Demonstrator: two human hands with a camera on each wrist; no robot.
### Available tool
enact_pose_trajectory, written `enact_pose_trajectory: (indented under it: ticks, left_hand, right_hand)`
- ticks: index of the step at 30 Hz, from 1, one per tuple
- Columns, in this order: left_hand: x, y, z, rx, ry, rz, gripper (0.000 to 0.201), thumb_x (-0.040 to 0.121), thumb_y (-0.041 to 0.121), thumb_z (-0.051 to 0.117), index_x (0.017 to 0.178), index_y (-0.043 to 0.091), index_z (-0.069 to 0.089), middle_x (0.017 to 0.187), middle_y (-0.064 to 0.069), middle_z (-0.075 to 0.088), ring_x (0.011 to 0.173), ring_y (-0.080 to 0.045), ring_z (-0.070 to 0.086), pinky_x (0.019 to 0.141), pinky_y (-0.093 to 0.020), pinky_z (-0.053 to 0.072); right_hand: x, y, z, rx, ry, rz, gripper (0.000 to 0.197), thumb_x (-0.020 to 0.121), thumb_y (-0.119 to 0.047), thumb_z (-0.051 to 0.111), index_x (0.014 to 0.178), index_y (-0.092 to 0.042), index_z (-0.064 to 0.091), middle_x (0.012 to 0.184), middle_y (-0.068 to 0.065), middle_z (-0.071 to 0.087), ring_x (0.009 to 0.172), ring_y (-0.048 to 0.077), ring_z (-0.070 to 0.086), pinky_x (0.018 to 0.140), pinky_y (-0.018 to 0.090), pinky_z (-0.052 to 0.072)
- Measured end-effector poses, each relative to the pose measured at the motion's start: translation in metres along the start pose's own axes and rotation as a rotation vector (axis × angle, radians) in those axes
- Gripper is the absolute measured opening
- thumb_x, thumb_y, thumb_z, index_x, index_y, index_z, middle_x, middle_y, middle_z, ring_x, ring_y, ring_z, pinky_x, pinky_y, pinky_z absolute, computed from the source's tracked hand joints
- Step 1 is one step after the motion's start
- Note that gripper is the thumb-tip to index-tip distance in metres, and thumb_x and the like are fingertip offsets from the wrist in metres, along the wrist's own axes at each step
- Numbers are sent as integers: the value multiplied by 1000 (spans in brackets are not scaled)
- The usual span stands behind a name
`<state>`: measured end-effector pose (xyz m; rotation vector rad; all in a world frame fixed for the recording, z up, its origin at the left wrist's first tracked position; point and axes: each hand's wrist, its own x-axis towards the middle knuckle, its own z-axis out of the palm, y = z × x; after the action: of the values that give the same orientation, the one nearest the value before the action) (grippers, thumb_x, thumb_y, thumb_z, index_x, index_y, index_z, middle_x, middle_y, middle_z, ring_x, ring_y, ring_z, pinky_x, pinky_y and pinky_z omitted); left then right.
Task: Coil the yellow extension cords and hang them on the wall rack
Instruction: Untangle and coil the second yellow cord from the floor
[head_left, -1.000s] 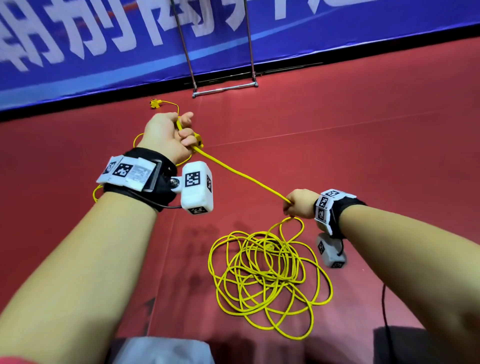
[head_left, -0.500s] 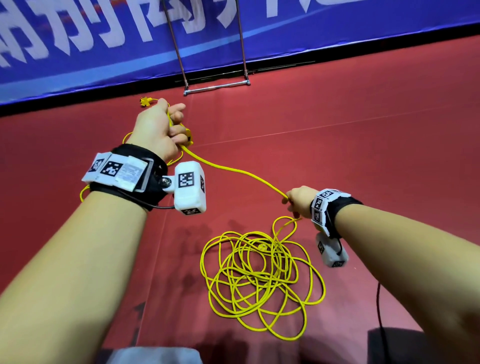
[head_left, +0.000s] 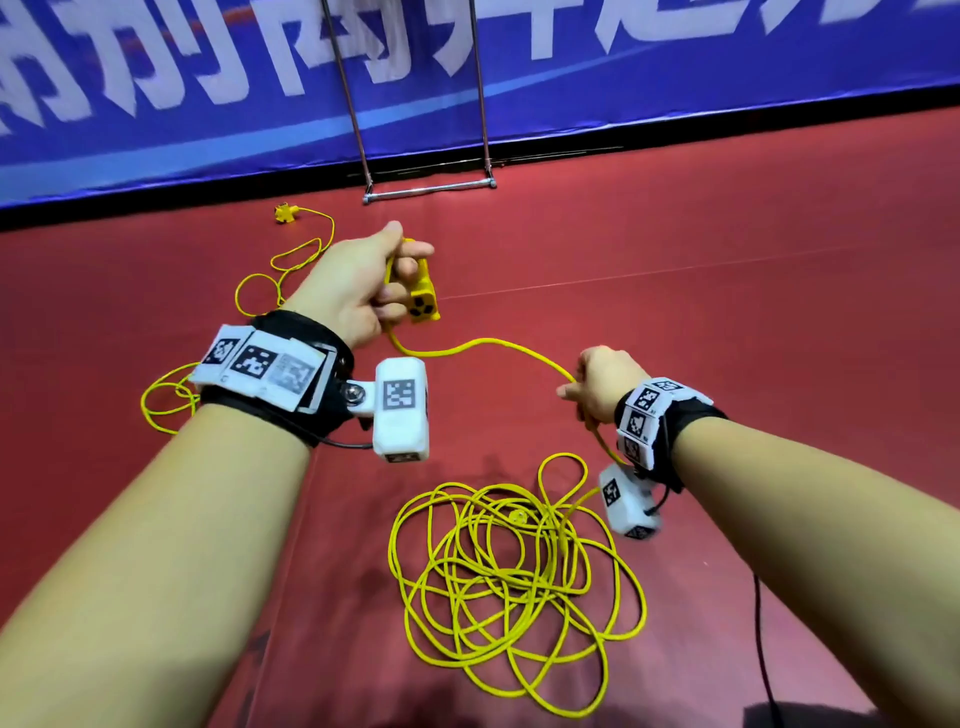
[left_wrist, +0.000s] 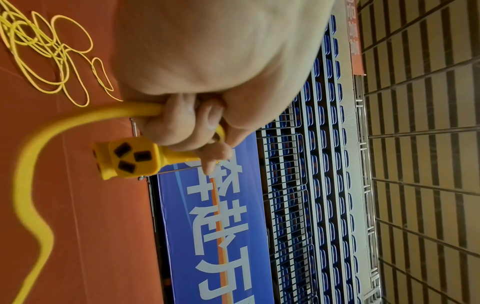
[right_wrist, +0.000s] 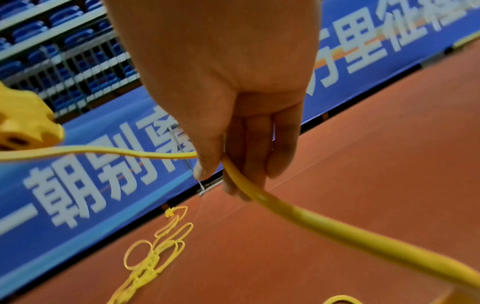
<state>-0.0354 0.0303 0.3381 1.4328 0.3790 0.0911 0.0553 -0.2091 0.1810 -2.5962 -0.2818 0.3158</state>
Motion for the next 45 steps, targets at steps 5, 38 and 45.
enact_pose_trajectory:
  ticks: [5, 38, 45]
  left_hand:
    - [6, -12, 18, 12, -12, 35, 37, 105, 38, 40, 91, 12, 63, 59, 5, 41, 34, -2, 25, 34, -13, 14]
    - [26, -49, 43, -19, 54, 0, 15, 103, 25, 48, 98, 11, 49, 74, -5, 53, 34, -5, 29, 33, -11, 16]
    - [31, -62, 43, -44, 121, 27, 22, 101, 17, 51, 81, 10, 47, 68, -4, 44, 33, -5, 31, 32, -12, 18]
  right_hand:
    - [-3, -33, -5, 610, 186, 47, 28, 88, -21, 70, 71, -12, 51, 53, 7, 60, 31, 13, 51, 36, 19, 40]
    - [-15, -88, -38, 1153, -15, 27, 15, 90, 10, 51, 96, -2, 58, 74, 14, 61, 45, 11, 47, 39, 18, 33]
    - [-35, -110, -47, 1007, -408, -232, 58, 81, 21, 36, 119, -13, 63, 77, 8, 54, 64, 18, 51, 54, 29, 42]
